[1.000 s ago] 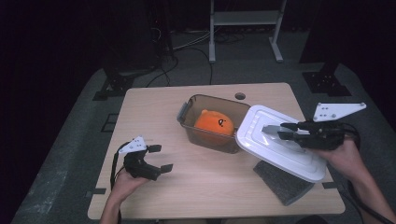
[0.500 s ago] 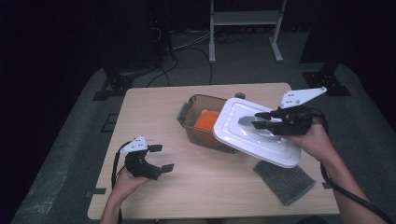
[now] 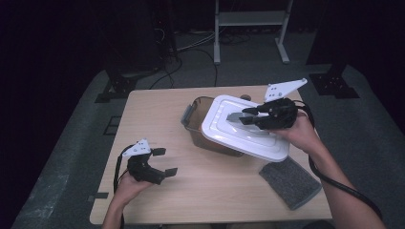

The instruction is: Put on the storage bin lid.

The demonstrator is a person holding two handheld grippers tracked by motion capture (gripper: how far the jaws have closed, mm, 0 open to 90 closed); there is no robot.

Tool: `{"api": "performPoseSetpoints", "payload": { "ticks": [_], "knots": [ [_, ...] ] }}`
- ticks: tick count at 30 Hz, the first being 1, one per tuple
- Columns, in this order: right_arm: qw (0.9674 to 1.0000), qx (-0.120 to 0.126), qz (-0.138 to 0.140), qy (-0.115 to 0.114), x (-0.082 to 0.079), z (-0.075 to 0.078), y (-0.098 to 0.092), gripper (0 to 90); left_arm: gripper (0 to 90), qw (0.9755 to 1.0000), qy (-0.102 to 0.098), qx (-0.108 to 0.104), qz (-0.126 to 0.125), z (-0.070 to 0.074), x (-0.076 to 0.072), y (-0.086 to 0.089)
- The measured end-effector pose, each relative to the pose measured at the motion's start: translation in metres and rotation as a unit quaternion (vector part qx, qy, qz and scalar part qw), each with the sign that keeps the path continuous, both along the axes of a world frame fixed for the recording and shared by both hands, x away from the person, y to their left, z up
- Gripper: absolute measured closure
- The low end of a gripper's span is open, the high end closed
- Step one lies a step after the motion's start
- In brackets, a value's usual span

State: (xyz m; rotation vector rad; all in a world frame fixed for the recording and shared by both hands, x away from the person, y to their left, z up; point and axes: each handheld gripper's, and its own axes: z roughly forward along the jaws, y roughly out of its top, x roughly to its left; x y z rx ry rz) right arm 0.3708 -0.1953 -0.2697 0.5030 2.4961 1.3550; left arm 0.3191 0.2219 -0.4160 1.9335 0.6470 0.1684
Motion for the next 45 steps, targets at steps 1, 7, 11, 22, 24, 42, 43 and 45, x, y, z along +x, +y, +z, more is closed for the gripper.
{"api": "performPoseSetpoints", "payload": {
  "ticks": [1,7,11,22,24,42,43,45],
  "knots": [
    [1.0000,0.001,0.001,0.001,0.002,0.000,0.002,65.6,2.4,1.0000,0.000,-0.001,0.000,0.000,0.000,0.000],
    [1.0000,-0.006,-0.001,-0.001,0.011,-0.001,0.010,65.6,2.4,1.0000,-0.002,-0.003,-0.001,0.001,0.000,0.001],
    [1.0000,-0.007,-0.001,0.002,0.020,-0.002,0.016,65.6,2.4,1.0000,-0.002,-0.003,0.000,0.001,0.001,0.001],
    [0.9999,-0.014,0.001,0.003,0.044,-0.008,0.034,65.6,2.4,1.0000,-0.002,0.000,-0.003,0.000,0.000,0.001],
    [0.9999,-0.016,0.003,0.005,0.047,-0.010,0.038,65.6,2.4,1.0000,-0.001,-0.002,-0.004,0.000,0.000,0.001],
    [0.9993,-0.028,0.019,0.019,0.080,-0.033,0.065,65.6,2.4,1.0000,0.004,-0.002,-0.007,-0.002,0.000,0.000],
    [0.9992,-0.031,0.020,0.019,0.081,-0.034,0.066,65.6,2.4,1.0000,0.004,-0.002,-0.007,-0.002,0.000,0.000],
    [0.9990,-0.034,0.019,0.021,0.084,-0.037,0.067,65.6,2.4,1.0000,0.004,-0.001,-0.007,-0.002,0.000,0.000]
  ]
}}
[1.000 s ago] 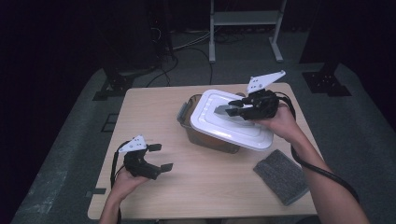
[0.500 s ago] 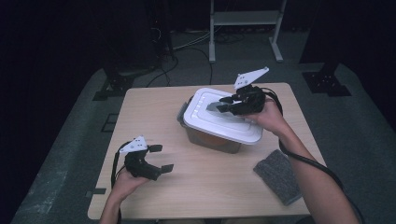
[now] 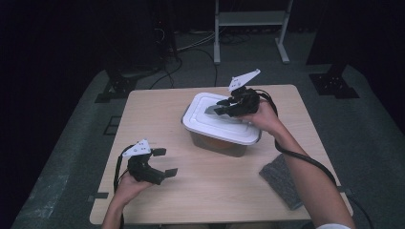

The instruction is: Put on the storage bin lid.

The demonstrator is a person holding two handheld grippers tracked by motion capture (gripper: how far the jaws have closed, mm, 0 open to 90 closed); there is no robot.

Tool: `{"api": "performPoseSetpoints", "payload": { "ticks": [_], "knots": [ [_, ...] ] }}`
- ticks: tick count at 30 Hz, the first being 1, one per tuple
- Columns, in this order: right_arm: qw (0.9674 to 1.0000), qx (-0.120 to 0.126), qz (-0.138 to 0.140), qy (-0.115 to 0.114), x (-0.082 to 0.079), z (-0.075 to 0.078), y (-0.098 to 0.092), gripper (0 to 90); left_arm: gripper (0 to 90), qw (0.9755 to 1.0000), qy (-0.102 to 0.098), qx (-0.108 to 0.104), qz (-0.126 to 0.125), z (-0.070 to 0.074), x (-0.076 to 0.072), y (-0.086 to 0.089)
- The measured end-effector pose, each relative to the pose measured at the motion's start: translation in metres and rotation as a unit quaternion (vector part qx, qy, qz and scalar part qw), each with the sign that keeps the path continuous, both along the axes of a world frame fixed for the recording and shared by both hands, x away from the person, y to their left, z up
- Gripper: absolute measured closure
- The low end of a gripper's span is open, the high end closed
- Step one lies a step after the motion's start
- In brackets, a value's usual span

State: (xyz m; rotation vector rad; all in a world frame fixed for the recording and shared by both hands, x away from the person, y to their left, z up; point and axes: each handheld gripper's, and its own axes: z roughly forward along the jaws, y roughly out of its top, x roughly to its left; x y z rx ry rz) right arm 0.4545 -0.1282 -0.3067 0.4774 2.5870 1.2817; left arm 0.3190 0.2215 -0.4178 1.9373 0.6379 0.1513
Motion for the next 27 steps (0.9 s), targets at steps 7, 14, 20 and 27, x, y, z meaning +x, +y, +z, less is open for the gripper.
{"api": "performPoseSetpoints", "payload": {
  "ticks": [7,14,20,27],
  "knots": [
    [1.0000,-0.005,0.000,0.002,0.007,-0.005,0.002,65.6,2.4,1.0000,0.000,0.002,-0.003,0.000,-0.001,-0.002],
    [0.9999,-0.011,0.001,0.006,0.014,-0.012,0.003,65.6,2.4,1.0000,0.000,0.004,-0.002,0.000,-0.001,-0.001],
    [0.9999,-0.011,0.002,0.008,0.018,-0.015,0.001,65.6,2.4,1.0000,0.001,0.004,0.001,-0.001,-0.001,0.001],
    [0.9999,-0.007,0.004,0.013,0.021,-0.021,0.000,65.6,2.4,1.0000,0.002,0.002,0.003,-0.001,-0.001,0.002]
  ]
}}
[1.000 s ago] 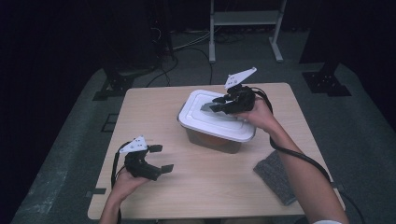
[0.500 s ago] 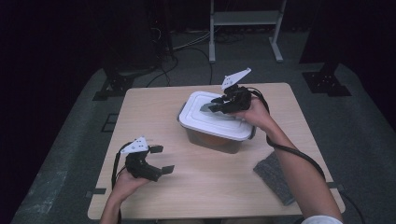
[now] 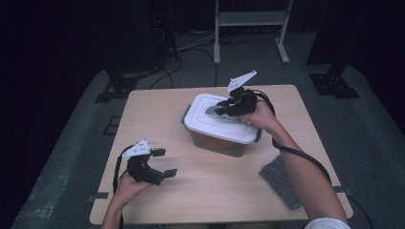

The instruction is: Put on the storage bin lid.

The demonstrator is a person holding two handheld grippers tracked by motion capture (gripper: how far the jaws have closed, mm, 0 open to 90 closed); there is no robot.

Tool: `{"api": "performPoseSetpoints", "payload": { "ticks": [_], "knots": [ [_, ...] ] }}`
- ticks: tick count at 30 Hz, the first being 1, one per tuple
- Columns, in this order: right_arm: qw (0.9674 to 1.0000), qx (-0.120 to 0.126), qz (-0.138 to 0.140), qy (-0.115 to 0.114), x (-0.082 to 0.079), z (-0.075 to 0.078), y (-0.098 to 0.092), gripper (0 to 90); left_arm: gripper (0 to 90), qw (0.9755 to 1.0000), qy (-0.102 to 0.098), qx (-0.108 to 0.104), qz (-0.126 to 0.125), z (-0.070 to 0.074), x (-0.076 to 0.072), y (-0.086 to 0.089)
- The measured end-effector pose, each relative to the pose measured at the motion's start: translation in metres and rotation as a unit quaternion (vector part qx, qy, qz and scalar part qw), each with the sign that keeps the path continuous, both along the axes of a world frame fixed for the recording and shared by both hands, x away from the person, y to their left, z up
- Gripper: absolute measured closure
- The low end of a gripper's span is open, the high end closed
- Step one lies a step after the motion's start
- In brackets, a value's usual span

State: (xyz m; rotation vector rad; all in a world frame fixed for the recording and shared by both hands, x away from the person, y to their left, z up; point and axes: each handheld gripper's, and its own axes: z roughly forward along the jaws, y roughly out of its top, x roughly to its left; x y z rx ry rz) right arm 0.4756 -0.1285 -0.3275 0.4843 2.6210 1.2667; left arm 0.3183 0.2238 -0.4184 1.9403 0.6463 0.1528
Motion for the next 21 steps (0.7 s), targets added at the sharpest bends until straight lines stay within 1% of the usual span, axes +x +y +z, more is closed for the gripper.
{"api": "performPoseSetpoints", "payload": {
  "ticks": [4,5,7,16,17,18,19,20,21],
  "knots": [
    [1.0000,-0.001,0.003,0.001,-0.0003,-0.0021,0.0017,65.6,2.4,1.0000,0.000,-0.001,0.000,0.0002,-0.0004,-0.0004],
    [1.0000,-0.003,0.004,0.002,-0.0002,-0.0024,0.0031,65.6,2.4,1.0000,-0.001,0.002,-0.002,0.0002,-0.0004,-0.0006],
    [1.0000,-0.007,0.005,0.003,0.0002,-0.0031,0.0045,65.5,2.4,1.0000,0.000,0.001,-0.001,-0.0001,-0.0009,-0.0002],
    [1.0000,0.001,0.006,0.008,0.0010,-0.0053,0.0036,64.9,2.4,1.0000,-0.001,0.001,0.003,0.0001,-0.0010,0.0013],
    [0.9999,0.002,0.005,0.012,0.0011,-0.0056,0.0031,62.7,2.4,1.0000,0.000,0.003,0.002,-0.0001,-0.0008,0.0005],
    [0.9999,0.002,0.005,0.012,0.0011,-0.0056,0.0031,62.7,2.4,1.0000,0.000,0.003,0.002,-0.0001,-0.0008,0.0005],
    [0.9999,0.002,0.006,0.012,0.0003,-0.0056,0.0017,59.8,2.4,1.0000,0.000,0.003,0.002,-0.0001,-0.0007,0.0003],
    [0.9999,0.002,0.006,0.012,0.0003,-0.0056,0.0017,59.8,2.4,1.0000,-0.001,0.004,0.001,0.0000,-0.0005,0.0003],
    [0.9999,0.005,0.004,0.015,-0.0004,-0.0054,-0.0004,56.0,2.4,1.0000,0.000,0.002,0.003,0.0002,-0.0001,0.0003]
  ]
}}
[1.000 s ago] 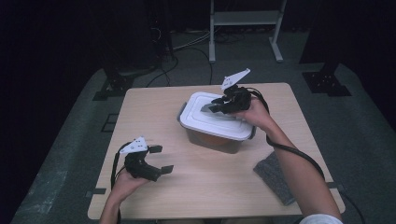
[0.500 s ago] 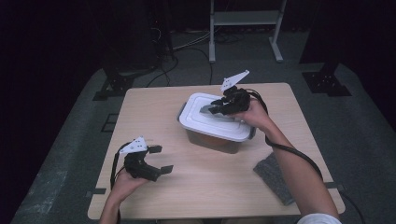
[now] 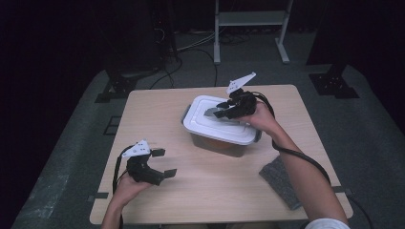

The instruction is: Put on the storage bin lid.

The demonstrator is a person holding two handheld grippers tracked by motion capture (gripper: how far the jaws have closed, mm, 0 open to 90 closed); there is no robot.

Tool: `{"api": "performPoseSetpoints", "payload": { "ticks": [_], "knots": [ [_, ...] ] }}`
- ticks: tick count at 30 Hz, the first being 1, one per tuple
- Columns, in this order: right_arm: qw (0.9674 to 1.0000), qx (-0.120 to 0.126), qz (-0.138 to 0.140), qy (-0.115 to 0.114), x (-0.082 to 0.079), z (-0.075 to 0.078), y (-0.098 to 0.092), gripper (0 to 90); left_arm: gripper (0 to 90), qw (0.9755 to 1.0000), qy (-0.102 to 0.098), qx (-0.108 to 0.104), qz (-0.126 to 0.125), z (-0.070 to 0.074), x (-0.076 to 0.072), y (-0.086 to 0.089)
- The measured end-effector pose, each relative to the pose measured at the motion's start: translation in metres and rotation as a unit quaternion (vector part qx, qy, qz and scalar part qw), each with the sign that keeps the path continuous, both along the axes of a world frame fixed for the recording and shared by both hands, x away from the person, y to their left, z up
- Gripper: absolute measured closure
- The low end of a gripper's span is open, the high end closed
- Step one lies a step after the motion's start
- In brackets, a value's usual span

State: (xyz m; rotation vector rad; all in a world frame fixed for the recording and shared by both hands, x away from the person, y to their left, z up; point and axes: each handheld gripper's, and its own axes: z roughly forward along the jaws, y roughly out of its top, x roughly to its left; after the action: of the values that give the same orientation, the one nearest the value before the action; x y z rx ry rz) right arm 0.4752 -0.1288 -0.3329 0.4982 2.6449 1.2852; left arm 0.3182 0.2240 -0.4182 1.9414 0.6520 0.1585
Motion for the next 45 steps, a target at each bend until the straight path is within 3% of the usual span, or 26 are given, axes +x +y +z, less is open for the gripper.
{"api": "performPoseSetpoints", "payload": {
  "ticks": [14,22,45],
  "knots": [
    [0.9996,0.021,-0.019,0.010,-0.017,0.012,-0.022,37.8,2.4,1.0000,0.000,0.000,-0.010,0.000,0.004,-0.005],
    [0.9993,0.028,-0.025,0.006,-0.031,0.020,-0.038,35.9,2.4,0.9999,-0.002,0.001,-0.010,0.000,0.001,-0.005],
    [0.9986,0.032,-0.041,0.001,-0.051,0.025,-0.073,32.9,2.4,1.0000,-0.002,0.002,-0.008,-0.001,0.002,-0.005]
  ]
}}
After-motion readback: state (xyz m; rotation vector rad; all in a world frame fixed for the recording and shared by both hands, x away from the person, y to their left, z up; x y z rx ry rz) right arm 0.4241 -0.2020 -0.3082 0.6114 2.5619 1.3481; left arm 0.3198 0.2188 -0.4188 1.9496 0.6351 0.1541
